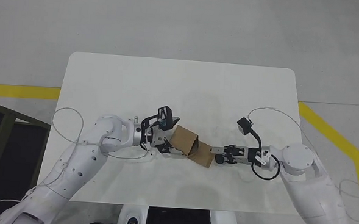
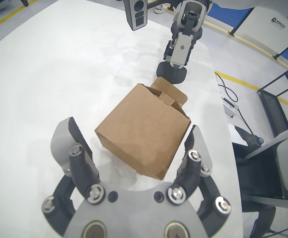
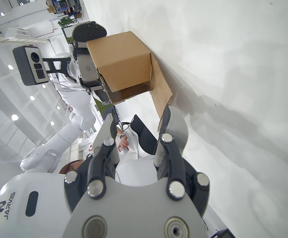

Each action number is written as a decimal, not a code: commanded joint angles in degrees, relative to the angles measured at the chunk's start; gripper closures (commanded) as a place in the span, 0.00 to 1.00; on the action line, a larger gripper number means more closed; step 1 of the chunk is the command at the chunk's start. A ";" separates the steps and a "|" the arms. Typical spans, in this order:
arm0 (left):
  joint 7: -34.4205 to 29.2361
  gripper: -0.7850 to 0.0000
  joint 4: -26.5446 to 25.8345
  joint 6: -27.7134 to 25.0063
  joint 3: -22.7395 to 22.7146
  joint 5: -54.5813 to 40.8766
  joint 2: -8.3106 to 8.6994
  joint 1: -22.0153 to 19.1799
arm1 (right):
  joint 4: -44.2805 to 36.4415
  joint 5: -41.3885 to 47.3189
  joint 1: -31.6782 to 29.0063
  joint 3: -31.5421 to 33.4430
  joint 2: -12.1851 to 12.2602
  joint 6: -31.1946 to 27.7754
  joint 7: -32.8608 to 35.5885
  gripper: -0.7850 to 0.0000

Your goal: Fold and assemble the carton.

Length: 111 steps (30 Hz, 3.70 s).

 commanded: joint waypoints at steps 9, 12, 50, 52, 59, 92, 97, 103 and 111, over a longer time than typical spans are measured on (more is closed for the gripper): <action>-0.18 0.00 0.32 0.54 -0.62 -0.51 0.07 0.30 | 2.84 -2.73 5.16 -3.05 -0.55 -4.44 -3.27 0.53; -0.41 0.00 0.10 0.48 -1.11 -0.65 0.21 0.60 | 5.63 -2.37 8.20 -5.27 -1.10 -5.57 -3.12 0.53; -1.48 0.00 -5.42 -1.44 -6.33 4.97 2.24 5.25 | 6.89 -0.55 8.27 -5.45 -0.88 -9.30 -3.48 0.27; -1.70 0.00 -5.22 -0.54 -6.02 5.26 2.16 5.19 | 7.27 -0.42 8.48 -5.72 -0.90 -10.67 -2.85 0.25; -2.04 0.00 -4.92 0.80 -5.84 5.36 2.09 4.96 | 10.97 0.01 11.05 -7.74 -1.42 -12.74 -2.83 0.24; -2.82 0.00 -4.42 1.63 -4.90 4.92 1.91 3.91 | 15.98 11.00 17.22 -15.10 -4.77 -17.58 -3.60 0.25; -2.97 0.00 -4.37 1.74 -4.90 4.85 1.93 3.94 | 14.80 12.76 17.08 -15.65 -5.11 -17.62 -3.72 0.25; -3.25 0.00 -4.32 1.80 -4.86 4.70 1.94 3.90 | 14.76 13.25 17.95 -17.47 -5.78 -17.63 -3.49 0.27; -3.70 0.00 -3.87 1.77 -4.84 4.19 1.95 3.72 | 15.71 8.52 19.61 -18.30 -5.86 -16.39 -2.90 0.51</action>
